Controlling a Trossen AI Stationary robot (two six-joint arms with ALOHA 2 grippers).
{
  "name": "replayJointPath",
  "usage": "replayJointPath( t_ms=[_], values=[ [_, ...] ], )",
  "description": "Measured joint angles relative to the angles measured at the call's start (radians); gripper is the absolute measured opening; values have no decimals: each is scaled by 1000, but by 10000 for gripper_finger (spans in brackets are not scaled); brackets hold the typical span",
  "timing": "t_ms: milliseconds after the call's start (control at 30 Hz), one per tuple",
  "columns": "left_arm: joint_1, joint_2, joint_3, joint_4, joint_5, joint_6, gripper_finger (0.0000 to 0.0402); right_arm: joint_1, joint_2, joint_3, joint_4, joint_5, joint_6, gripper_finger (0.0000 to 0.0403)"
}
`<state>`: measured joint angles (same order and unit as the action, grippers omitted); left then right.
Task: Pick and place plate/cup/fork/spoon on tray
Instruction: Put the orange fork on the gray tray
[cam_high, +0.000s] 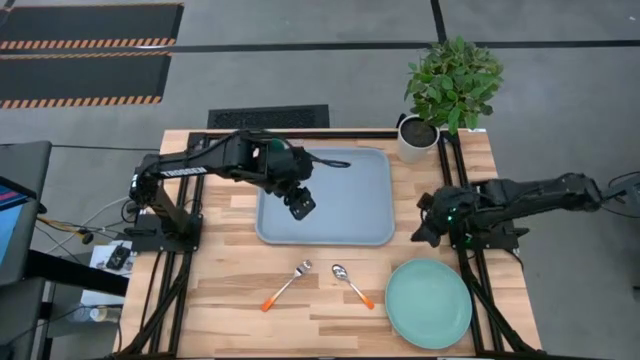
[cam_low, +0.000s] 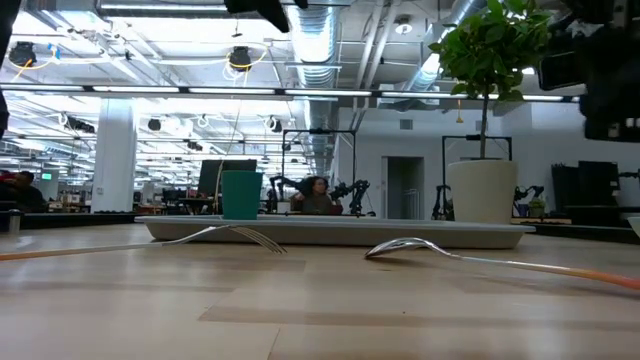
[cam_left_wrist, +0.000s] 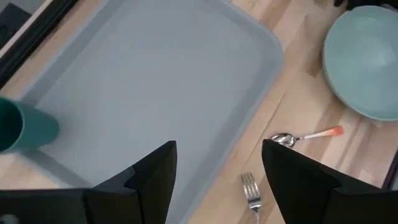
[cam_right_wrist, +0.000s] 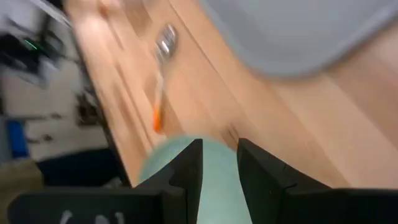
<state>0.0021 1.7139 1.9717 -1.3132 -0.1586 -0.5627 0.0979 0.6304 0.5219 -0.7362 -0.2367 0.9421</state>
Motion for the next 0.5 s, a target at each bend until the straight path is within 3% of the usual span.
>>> replayJointPath(
  t_ms=[200,500],
  values=[
    [-56,-3,0,-34,-51,-64,222,104,132,4,-89,10,1,122],
    [-130,-3,0,-61,-119,-112,222,206,296,5,-98,113,-8,122]
  ],
)
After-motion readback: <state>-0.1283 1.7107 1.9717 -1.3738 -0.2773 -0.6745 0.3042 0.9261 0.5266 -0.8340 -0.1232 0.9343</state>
